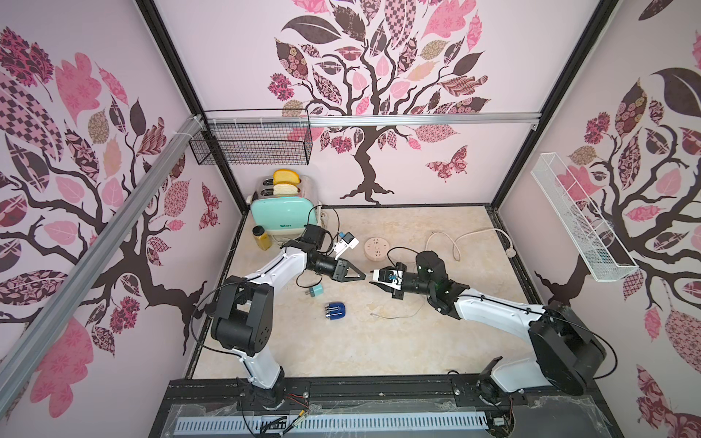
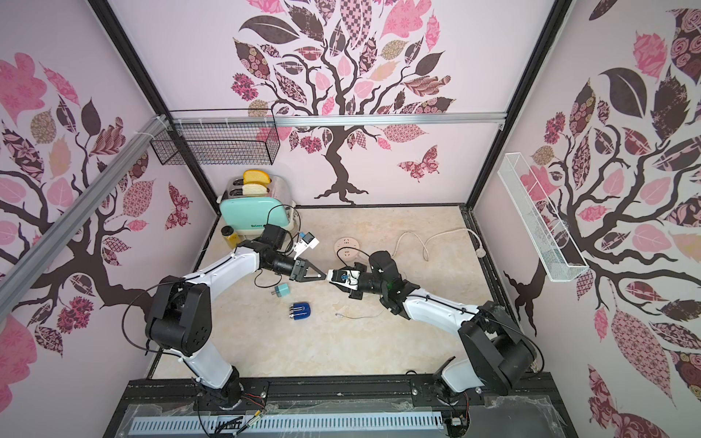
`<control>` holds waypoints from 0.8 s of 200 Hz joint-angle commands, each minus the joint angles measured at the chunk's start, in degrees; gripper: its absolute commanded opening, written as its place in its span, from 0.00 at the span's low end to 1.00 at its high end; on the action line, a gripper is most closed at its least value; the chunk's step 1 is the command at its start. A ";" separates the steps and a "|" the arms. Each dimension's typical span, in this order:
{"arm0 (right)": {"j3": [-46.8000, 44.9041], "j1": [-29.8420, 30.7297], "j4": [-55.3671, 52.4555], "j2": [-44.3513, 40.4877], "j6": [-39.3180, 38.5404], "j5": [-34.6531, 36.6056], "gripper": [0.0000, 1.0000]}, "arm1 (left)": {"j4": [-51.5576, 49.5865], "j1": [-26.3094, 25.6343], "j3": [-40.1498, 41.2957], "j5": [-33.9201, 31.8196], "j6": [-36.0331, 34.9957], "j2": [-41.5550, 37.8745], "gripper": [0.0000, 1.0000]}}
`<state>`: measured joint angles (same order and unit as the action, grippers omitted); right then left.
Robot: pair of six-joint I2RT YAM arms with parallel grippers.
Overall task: Charge the electric shaver
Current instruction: Pick up the charging cable from the center of the board.
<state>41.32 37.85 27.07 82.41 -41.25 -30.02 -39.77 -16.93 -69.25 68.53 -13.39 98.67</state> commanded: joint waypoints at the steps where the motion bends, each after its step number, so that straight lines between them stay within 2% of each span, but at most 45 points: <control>1: 2.36 0.79 1.04 0.61 -0.73 -0.39 0.30 | -2.61 -0.43 -1.84 2.21 -2.91 0.98 0.00; 58: 2.62 1.19 1.93 1.34 -0.73 -0.13 0.19 | -4.51 -0.69 -2.36 2.64 -5.01 2.04 0.00; 118: 2.73 1.31 1.15 2.05 -0.65 0.55 0.23 | -7.96 -0.74 -3.78 3.65 -8.23 2.51 0.00; 160: 2.19 1.36 -0.15 1.72 -1.77 1.88 0.21 | -9.10 -0.74 -3.75 3.52 -9.36 2.49 0.00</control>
<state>41.89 38.92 27.88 84.12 -42.46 -29.12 -47.40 -17.41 -71.96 71.05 -20.62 101.08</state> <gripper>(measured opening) 0.215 0.081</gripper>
